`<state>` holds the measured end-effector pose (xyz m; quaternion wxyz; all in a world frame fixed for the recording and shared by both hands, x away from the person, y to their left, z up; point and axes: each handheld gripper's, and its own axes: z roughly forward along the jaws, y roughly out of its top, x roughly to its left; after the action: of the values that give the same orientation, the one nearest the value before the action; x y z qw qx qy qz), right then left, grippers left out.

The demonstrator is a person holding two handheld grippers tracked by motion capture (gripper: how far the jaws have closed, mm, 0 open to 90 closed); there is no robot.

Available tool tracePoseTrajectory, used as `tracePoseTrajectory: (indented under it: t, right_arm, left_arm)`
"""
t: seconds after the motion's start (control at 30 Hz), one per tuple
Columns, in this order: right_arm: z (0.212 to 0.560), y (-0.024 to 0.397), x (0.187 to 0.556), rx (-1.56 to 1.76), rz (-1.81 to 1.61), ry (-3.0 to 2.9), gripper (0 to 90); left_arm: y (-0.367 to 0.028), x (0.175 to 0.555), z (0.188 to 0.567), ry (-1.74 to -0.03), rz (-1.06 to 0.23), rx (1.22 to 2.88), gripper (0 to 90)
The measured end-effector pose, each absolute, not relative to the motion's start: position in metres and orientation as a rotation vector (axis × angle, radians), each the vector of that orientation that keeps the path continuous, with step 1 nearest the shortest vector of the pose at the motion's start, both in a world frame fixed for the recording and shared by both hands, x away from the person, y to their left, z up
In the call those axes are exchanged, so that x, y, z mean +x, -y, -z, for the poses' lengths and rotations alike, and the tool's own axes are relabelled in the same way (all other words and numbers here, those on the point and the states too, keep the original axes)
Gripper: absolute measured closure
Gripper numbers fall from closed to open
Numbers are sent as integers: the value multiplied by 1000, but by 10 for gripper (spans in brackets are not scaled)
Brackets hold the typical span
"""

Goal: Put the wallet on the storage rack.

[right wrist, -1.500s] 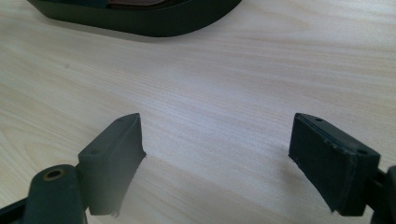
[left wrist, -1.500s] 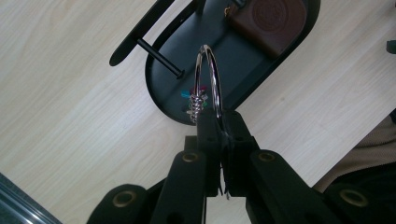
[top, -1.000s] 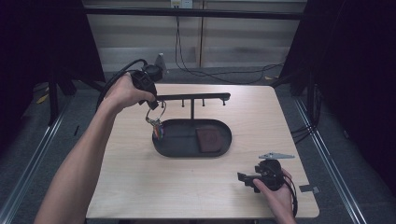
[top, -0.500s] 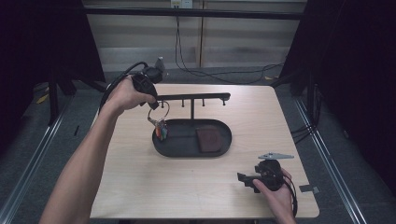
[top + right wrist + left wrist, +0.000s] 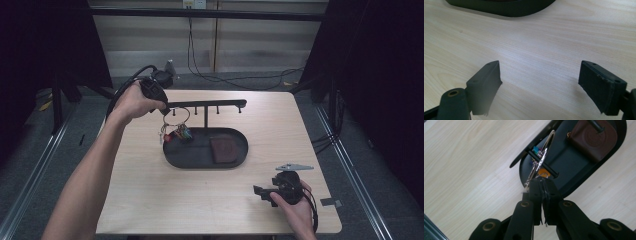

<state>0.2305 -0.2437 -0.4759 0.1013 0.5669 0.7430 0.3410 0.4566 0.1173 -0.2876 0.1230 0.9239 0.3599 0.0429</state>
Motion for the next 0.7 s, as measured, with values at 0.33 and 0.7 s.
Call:
tracePoseTrajectory:
  t: [0.33,0.7]
  right_arm:
    - [475,243,230,1678,-1005,-2192,177]
    - [476,243,231,1683,-994,-2192,177]
  left_arm:
    - [-136,439,285,-1049,-56,2578,717]
    - [-165,423,292,-1048,17,2428,656]
